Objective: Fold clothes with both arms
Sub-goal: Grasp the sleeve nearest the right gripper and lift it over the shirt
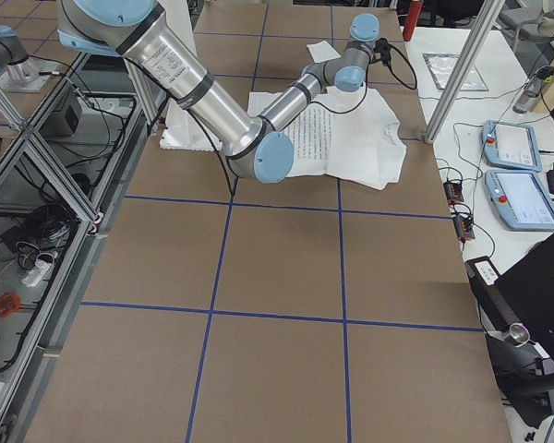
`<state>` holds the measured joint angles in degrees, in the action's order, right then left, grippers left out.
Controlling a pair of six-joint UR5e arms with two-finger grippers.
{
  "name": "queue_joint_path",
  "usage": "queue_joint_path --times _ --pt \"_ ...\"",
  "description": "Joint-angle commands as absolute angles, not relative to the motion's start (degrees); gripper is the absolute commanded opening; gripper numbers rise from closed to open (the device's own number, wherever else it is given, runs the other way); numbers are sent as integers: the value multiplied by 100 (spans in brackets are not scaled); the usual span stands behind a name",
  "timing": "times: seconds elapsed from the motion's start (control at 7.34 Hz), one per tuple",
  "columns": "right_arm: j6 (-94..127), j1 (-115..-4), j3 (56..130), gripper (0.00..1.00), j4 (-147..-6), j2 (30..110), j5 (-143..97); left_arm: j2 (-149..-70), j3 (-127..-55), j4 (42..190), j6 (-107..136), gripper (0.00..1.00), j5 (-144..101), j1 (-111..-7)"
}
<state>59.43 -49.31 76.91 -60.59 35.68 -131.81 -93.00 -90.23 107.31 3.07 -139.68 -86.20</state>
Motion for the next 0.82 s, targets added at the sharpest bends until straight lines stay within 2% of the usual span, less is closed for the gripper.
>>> queue_joint_path --times 0.0,0.41,0.68 --pt "5907 -4467 7340 0 -6091 3051 -12772 -9281 -9018 10731 299 100 -13966 -8640" --pt "5871 -4027 6832 0 -6082 2848 -12227 -9281 -8965 10731 308 100 -13966 -8640" --pt "5862 -3781 5588 0 -6073 2228 -11886 -9281 -8939 10731 308 100 -13966 -8640"
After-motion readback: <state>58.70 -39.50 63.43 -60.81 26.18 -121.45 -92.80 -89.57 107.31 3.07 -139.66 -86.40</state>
